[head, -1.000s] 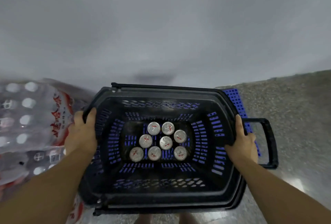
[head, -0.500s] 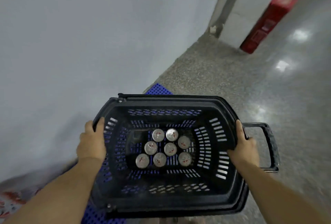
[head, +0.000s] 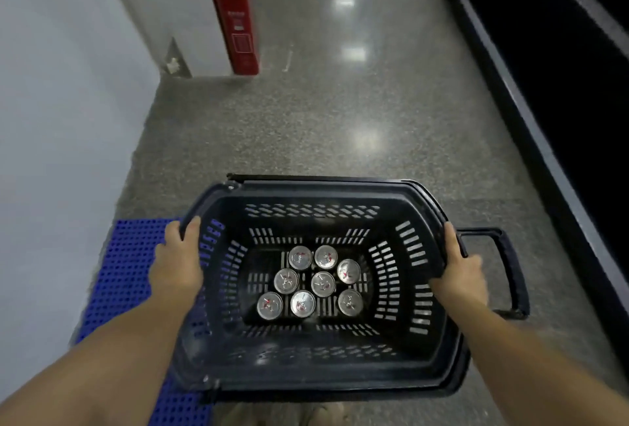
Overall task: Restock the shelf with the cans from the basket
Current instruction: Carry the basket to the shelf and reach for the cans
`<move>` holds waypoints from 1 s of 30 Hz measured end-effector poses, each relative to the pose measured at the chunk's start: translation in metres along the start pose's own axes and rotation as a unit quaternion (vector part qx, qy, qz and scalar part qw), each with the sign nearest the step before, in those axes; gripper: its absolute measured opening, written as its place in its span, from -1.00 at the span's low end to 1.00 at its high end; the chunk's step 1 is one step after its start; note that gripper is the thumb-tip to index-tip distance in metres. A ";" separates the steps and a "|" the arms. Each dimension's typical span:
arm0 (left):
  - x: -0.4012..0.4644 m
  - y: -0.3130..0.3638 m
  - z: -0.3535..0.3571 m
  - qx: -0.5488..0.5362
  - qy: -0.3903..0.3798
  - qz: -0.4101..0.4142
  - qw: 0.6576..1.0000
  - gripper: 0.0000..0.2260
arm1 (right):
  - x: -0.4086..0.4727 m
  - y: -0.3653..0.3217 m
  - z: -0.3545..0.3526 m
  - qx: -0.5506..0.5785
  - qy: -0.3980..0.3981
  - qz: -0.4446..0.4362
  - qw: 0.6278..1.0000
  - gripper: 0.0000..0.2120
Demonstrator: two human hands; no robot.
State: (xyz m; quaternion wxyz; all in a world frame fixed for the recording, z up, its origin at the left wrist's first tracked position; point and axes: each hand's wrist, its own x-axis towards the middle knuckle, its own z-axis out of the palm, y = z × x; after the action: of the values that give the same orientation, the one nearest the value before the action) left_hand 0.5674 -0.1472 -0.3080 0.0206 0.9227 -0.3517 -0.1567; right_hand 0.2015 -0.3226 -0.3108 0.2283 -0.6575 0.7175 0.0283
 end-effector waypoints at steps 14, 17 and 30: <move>0.015 0.414 0.079 0.068 -0.086 0.375 0.921 -0.38 | 0.019 0.282 -0.106 0.103 0.086 0.356 0.925 -0.02; -0.001 0.498 0.090 0.099 -0.093 0.444 0.886 -0.39 | 0.007 0.324 -0.109 0.140 0.102 0.416 0.893 -0.01; -0.158 0.746 0.185 0.167 -0.128 0.617 0.759 -0.42 | -0.023 0.520 -0.100 0.209 0.121 0.574 0.783 0.03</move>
State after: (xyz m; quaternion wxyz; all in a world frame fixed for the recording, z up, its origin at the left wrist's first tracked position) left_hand -0.0797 -0.5912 -0.3296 -0.0868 0.4665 -0.8646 -0.1655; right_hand -0.3239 -0.2660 -0.3478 0.2126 -0.0586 0.9724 -0.0762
